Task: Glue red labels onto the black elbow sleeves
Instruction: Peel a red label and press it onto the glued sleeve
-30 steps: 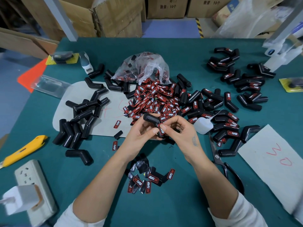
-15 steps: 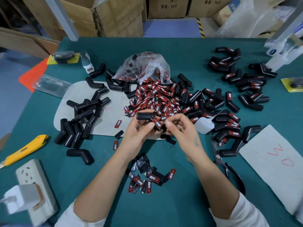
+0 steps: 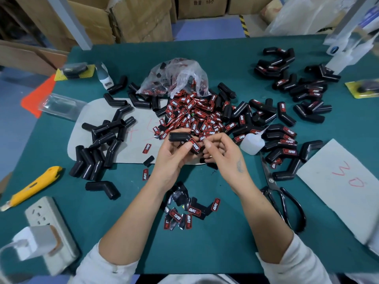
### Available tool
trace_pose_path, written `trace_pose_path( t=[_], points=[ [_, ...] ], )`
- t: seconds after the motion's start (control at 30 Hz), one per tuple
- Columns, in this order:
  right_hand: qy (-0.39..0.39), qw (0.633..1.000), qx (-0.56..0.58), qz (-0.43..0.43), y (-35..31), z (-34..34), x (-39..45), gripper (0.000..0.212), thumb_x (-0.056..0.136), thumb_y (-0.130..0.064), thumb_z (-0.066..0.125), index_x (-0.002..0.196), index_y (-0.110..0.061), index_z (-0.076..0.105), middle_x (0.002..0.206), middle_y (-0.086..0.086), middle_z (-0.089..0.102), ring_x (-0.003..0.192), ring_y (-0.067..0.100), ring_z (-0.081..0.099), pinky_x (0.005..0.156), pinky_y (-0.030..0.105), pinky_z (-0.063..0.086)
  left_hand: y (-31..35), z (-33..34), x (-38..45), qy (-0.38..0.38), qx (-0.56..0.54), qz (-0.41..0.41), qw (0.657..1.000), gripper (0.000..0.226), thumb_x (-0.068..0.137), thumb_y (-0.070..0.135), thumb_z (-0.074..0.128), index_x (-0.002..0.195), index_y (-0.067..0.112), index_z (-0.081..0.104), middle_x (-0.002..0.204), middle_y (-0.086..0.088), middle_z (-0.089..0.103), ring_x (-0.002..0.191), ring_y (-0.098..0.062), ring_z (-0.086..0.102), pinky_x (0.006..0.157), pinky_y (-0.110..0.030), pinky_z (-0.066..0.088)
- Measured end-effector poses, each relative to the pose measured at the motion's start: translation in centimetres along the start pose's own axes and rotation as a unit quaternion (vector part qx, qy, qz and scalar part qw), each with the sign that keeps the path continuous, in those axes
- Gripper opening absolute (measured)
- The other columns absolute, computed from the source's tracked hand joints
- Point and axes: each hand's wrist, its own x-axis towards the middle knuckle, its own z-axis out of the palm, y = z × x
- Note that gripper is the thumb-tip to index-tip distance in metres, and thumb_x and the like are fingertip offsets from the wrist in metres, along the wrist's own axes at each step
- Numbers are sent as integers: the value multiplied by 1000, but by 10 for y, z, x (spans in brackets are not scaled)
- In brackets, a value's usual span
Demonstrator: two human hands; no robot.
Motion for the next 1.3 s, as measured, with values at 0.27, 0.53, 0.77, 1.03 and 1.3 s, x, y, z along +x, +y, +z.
trace_pose_path(
  t=[0.27, 0.53, 0.77, 1.03, 1.3],
  points=[
    [18, 999, 38, -21, 4, 0, -2, 9, 104, -26, 61, 107, -25, 69, 88, -2, 75, 82, 12, 71, 76, 28, 60, 0, 0, 3, 7, -6, -12, 1000, 37, 96, 21, 74, 131, 18, 63, 125, -19, 69, 111, -37, 69, 84, -50, 63],
    [30, 999, 24, -33, 8, 5, -4, 12, 107, -18, 60, 108, -24, 71, 91, -1, 74, 82, 16, 70, 78, 29, 60, -3, 0, 8, 11, 18, -17, 1000, 33, 99, 12, 67, 131, 17, 62, 124, -13, 70, 116, -39, 64, 99, -66, 52],
    [19, 997, 66, -26, 6, 6, -8, 15, 107, -20, 61, 110, -29, 73, 99, 3, 77, 87, 23, 73, 77, 32, 61, 0, 5, 4, 14, 8, -6, 1000, 33, 101, 10, 65, 134, 13, 58, 122, -10, 72, 109, -27, 71, 83, -39, 62],
    [21, 983, 177, 40, 2, 14, -12, 19, 98, -29, 70, 117, -25, 72, 107, 9, 79, 93, 17, 73, 74, 23, 56, -1, 11, -1, 64, -24, 2, 998, 28, 99, 11, 66, 127, 14, 60, 120, -12, 74, 118, -38, 66, 102, -51, 51],
    [0, 979, 204, 26, 1, 19, -9, 39, 82, -39, 86, 119, -32, 74, 107, 0, 78, 100, 19, 71, 75, 19, 53, 1, 10, 0, 66, -55, 12, 996, 30, 94, 8, 70, 123, 15, 68, 125, -16, 73, 106, -28, 72, 83, -36, 62]
  ],
)
